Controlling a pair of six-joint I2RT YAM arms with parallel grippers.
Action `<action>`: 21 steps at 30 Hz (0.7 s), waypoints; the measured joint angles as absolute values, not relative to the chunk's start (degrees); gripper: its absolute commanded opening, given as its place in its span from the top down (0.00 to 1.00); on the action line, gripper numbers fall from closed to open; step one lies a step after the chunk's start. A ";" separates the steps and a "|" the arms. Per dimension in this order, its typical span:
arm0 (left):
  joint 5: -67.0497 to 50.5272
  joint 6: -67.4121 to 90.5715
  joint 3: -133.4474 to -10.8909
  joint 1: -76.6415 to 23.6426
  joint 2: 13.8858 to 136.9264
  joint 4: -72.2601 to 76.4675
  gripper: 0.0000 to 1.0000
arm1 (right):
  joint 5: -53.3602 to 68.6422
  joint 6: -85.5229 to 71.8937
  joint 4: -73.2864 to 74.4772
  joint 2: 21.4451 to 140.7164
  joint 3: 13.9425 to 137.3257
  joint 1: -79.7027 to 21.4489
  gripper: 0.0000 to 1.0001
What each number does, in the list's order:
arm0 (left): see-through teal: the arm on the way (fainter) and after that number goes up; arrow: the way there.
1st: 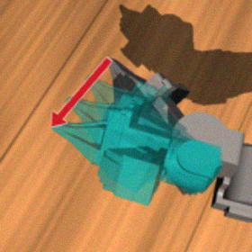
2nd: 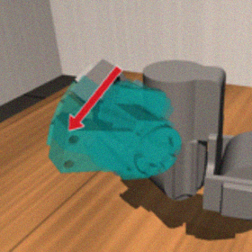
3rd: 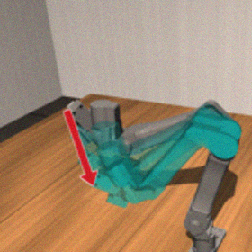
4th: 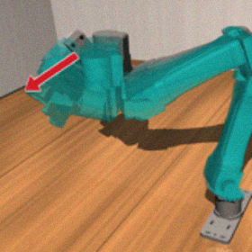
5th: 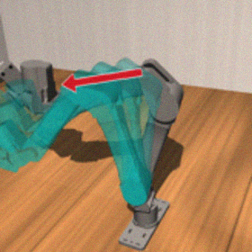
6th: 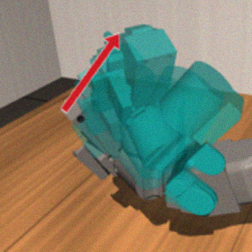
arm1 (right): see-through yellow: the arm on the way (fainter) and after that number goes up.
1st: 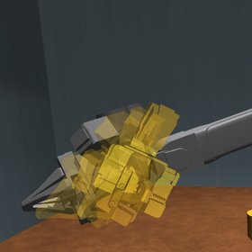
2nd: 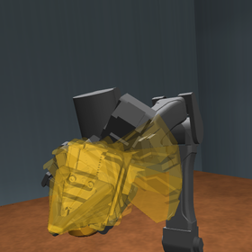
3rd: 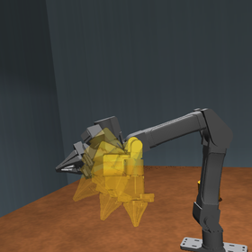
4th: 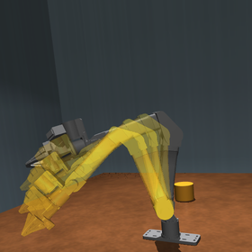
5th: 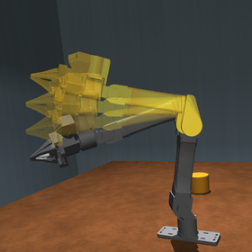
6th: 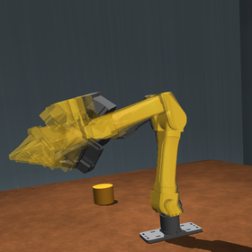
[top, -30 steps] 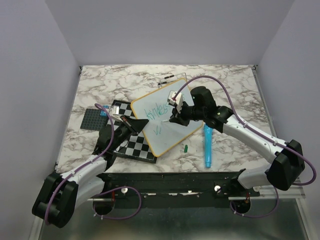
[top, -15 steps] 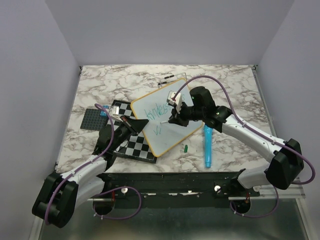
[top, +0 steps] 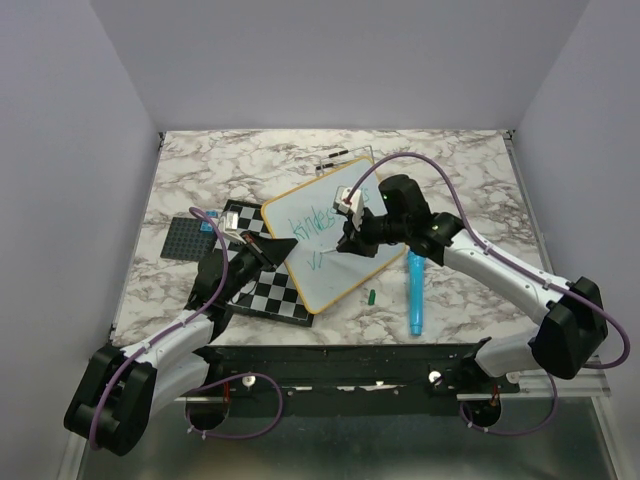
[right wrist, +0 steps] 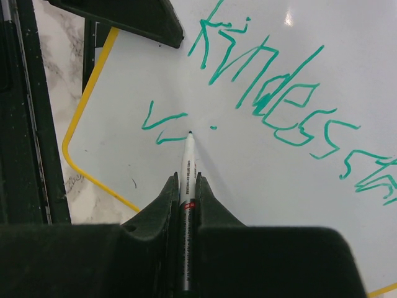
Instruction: Write a sentence on the whiteboard
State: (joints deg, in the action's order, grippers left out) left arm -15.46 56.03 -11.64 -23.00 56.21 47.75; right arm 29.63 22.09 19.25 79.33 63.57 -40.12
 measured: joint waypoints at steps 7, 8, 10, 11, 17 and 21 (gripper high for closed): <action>-15.46 56.01 -11.64 -23.00 56.21 47.68 1.00 | 29.61 22.09 19.49 80.20 63.57 -40.12 1.00; -15.46 56.03 -11.64 -23.00 56.21 47.66 1.00 | 29.58 22.06 19.49 80.20 63.57 -40.12 1.00; -15.46 56.01 -11.64 -23.00 56.21 47.66 1.00 | 29.19 21.93 19.46 80.20 63.57 -40.12 1.00; -15.44 56.01 -11.64 -23.00 56.21 47.66 1.00 | 28.91 21.80 19.44 80.20 63.57 -40.12 0.99; -15.44 56.01 -11.64 -23.00 56.21 47.48 1.00 | 27.16 20.71 19.40 80.20 63.57 -39.99 1.00; -15.40 56.01 -11.64 -22.98 56.21 47.46 1.00 | 26.24 20.29 19.40 80.14 63.57 -39.62 1.00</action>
State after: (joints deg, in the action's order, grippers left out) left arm -15.40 56.01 -11.64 -22.98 56.21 47.46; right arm 26.24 20.29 19.40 80.14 63.57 -39.62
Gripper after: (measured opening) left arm 0.109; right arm 0.149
